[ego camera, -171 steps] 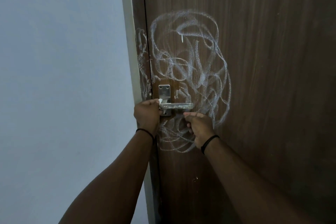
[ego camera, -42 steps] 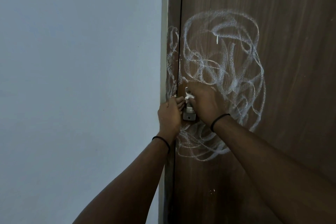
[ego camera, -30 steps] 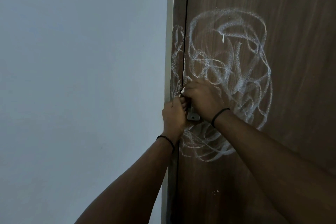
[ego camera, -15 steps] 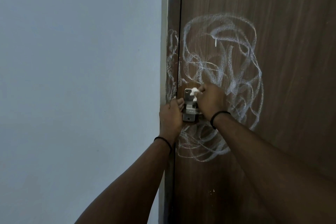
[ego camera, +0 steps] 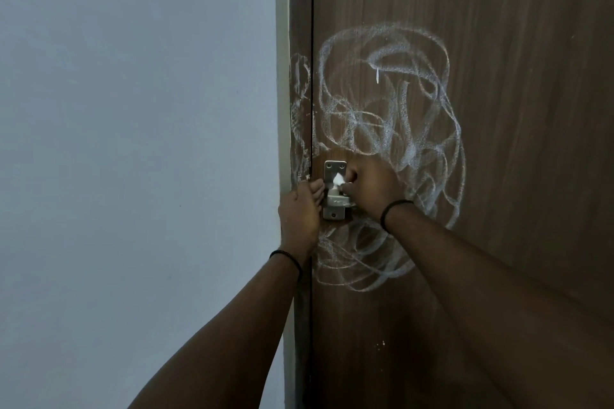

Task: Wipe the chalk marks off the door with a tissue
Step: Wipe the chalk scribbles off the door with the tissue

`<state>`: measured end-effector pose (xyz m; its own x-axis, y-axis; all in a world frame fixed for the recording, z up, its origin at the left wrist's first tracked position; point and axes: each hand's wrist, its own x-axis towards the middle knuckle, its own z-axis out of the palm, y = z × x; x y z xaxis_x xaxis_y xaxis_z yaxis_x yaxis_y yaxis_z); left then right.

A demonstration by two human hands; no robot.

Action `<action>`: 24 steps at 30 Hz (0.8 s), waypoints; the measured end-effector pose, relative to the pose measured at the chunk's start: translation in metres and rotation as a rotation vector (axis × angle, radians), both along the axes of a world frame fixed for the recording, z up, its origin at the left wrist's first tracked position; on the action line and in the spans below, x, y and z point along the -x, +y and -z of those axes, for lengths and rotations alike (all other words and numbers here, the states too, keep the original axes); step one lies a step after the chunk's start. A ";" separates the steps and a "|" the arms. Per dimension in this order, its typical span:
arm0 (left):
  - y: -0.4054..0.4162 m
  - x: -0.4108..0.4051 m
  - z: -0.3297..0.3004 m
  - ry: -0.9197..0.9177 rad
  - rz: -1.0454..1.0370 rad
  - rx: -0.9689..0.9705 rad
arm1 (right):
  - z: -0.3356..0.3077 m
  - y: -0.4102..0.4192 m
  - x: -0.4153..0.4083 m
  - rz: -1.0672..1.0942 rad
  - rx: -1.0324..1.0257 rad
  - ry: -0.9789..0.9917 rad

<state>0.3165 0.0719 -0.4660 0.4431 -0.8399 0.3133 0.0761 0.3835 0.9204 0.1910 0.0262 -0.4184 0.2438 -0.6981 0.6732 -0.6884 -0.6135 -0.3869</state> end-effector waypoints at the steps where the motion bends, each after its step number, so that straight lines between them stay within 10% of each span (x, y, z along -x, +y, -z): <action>1: 0.001 0.000 0.000 -0.002 -0.002 0.000 | -0.006 0.000 0.004 -0.043 -0.052 0.025; 6: 0.005 -0.002 0.001 -0.015 0.003 -0.031 | -0.007 0.005 0.023 -0.051 -0.047 -0.228; 12: 0.008 -0.002 0.007 -0.023 -0.011 -0.048 | 0.074 0.023 0.046 0.012 -0.266 -1.257; 24: 0.003 -0.003 0.007 -0.017 -0.010 -0.052 | 0.076 0.010 -0.059 -0.219 -0.342 -1.527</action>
<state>0.3197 0.0744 -0.4728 0.4468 -0.8507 0.2769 0.0567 0.3358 0.9402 0.2497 0.0366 -0.4949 -0.3771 -0.9059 0.1930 0.5505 -0.3868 -0.7398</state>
